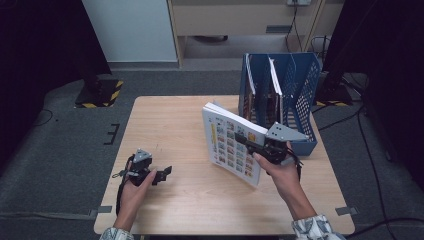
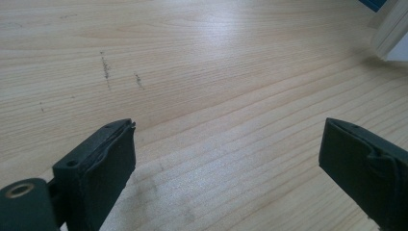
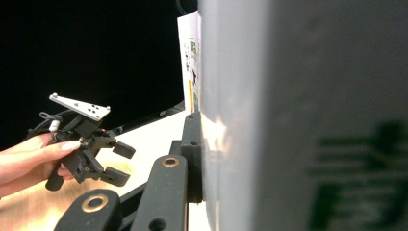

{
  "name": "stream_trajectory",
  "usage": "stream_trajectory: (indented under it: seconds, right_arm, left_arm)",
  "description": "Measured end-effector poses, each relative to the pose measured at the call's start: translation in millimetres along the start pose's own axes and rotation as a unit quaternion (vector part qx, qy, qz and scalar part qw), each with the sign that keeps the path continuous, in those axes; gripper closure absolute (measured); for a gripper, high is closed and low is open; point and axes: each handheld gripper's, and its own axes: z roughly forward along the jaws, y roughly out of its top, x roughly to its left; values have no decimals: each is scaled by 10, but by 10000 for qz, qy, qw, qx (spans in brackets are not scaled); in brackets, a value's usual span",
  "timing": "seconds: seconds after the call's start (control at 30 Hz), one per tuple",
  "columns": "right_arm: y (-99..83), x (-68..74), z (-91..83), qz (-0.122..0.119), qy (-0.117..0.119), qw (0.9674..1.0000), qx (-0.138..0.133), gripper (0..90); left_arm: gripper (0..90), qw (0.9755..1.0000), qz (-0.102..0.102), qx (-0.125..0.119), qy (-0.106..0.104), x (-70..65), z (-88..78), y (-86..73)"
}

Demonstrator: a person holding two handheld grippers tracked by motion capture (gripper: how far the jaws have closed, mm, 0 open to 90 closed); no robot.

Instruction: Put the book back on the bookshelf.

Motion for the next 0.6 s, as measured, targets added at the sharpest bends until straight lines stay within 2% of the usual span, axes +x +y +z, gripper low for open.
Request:
stream_trajectory:
  seconds: [0.6]
  right_arm:
    - [-66,-106,-275,48,-201,9998,9,740]
  left_arm:
    - [50,10000,16,5,30,8,-1,-3]
